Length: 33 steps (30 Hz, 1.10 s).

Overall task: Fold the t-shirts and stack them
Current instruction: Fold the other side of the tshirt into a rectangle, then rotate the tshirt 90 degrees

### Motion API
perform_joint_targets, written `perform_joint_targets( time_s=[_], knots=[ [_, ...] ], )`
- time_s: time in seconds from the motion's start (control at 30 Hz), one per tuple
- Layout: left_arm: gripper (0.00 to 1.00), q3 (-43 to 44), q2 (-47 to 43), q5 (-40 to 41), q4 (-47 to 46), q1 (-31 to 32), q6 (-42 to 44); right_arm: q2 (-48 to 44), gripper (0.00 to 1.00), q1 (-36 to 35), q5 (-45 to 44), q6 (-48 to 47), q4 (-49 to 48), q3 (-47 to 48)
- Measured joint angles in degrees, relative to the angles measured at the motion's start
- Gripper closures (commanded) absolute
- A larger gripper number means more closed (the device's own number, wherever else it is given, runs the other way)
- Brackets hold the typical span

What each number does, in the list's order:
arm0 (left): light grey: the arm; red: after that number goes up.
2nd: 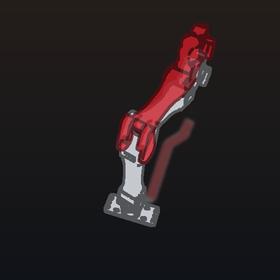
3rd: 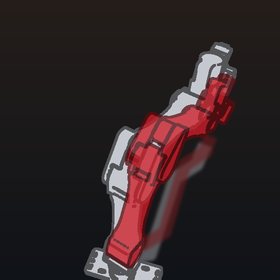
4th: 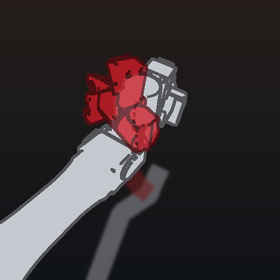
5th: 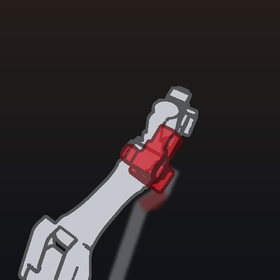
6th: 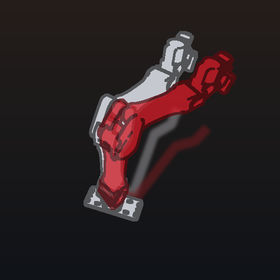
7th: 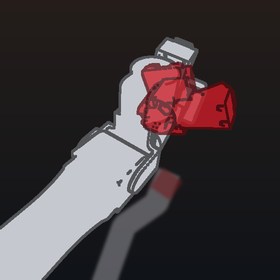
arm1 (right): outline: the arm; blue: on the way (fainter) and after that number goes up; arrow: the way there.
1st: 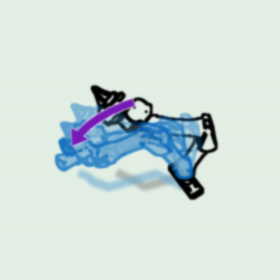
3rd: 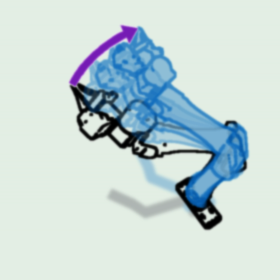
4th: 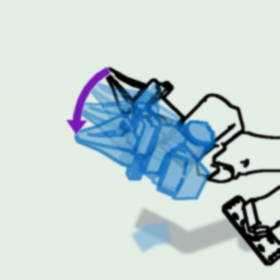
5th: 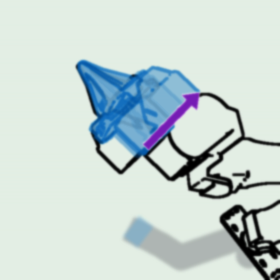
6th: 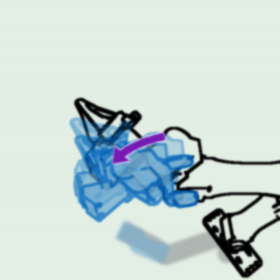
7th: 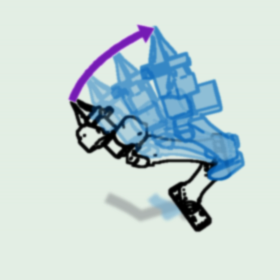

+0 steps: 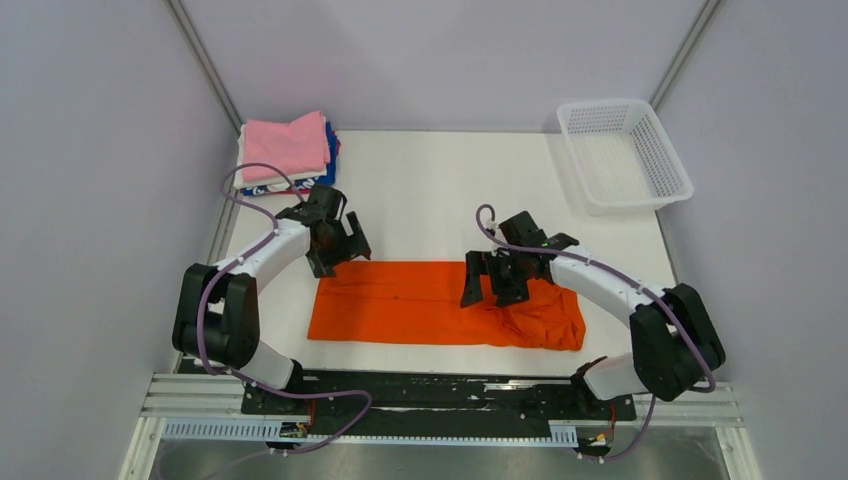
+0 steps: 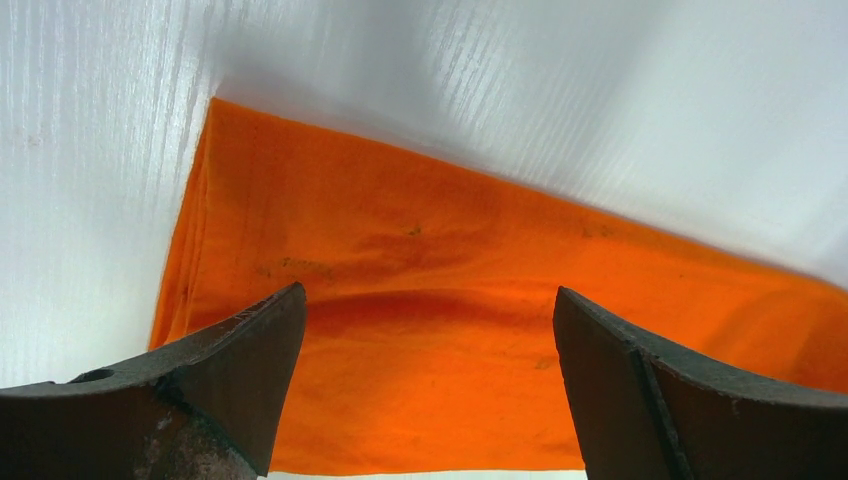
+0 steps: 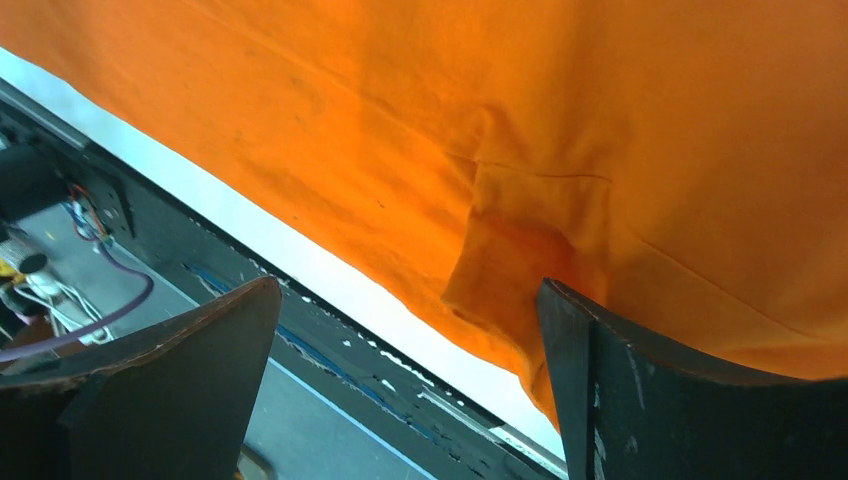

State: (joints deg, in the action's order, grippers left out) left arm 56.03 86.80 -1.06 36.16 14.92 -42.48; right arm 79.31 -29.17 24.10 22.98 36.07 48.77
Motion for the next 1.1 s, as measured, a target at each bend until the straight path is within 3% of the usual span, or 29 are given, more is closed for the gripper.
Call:
perform_joint_targets(
  time_s=[0.2, 0.4, 0.6, 0.8, 1.1],
  knots=[
    [0.00, -0.4, -0.2, -0.4, 0.1, 0.0, 0.5, 2.1, 0.00, -6.1, 1.4, -1.1, 0.6, -1.0],
    [0.00, -0.4, -1.1, -1.4, 0.2, 0.0, 1.5, -6.1, 0.00, -6.4, 1.3, -1.0, 1.1, -2.0],
    [0.00, -0.3, -1.1, -5.9, -1.1, 0.7, 2.8, -7.3, 0.00, 5.3, -2.5, 7.1, 0.7, -3.9],
    [0.00, -0.9, -0.3, -11.0, -5.2, 4.6, 3.2, -6.9, 0.00, 16.3, -6.3, 12.9, 0.1, -13.3],
    [0.00, -5.1, 2.4, -4.4, -3.2, 4.9, 3.1, 3.9, 0.00, 23.6, -3.6, 20.6, 2.3, -7.6]
  ],
)
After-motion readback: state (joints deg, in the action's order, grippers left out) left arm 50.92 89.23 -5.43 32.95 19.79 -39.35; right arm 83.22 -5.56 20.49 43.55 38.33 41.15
